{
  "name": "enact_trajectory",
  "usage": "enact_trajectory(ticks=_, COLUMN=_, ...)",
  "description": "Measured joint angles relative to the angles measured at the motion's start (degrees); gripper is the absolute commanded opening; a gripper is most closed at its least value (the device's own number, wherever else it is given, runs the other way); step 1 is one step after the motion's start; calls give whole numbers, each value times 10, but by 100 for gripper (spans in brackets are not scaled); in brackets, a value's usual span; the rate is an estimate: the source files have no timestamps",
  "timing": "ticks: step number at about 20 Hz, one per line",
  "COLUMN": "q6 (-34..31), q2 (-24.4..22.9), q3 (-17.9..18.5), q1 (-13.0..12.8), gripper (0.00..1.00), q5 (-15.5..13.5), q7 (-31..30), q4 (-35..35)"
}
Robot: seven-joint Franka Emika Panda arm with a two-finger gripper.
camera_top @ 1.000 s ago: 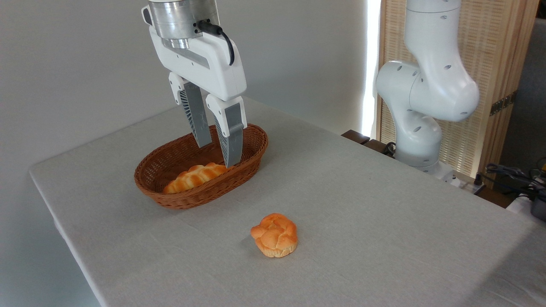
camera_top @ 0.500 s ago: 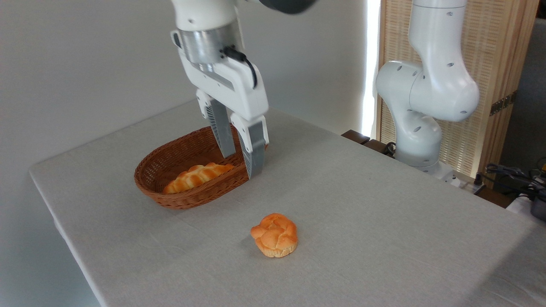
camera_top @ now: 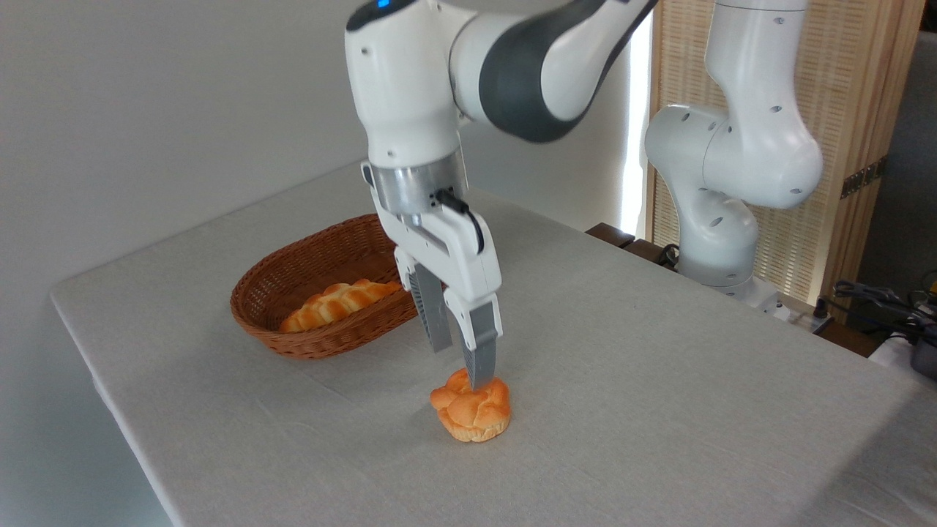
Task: Put bread into the basket
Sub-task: 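Close the gripper on the round golden bun and lift it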
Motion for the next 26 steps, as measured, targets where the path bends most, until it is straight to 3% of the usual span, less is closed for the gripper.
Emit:
enact_trajectory(ticks=6, q6=36, q2=21, q3=-1, q1=0, gripper=100, q5=20, q7=0, q4=-12)
enact_trajectory(ticks=7, q6=42, q2=24, q3=-1, q1=0, gripper=93, q5=20, q7=0, q4=-15)
enact_trajectory(ticks=9, q6=58, q2=29, q3=-1, q1=0, gripper=56, q5=20, q7=0, q4=-25)
enact_trajectory(ticks=10, q6=65, q2=30, q3=-1, q1=0, gripper=46, q5=21, q7=0, q4=-29)
enact_trajectory(ticks=15, q6=70, q2=30, q3=-1, q1=0, gripper=17, q5=23, q7=0, q4=-34)
enact_trajectory(ticks=26, q6=49, q2=33, q3=-10, q1=0, gripper=13, q5=36, q7=1, q4=-25)
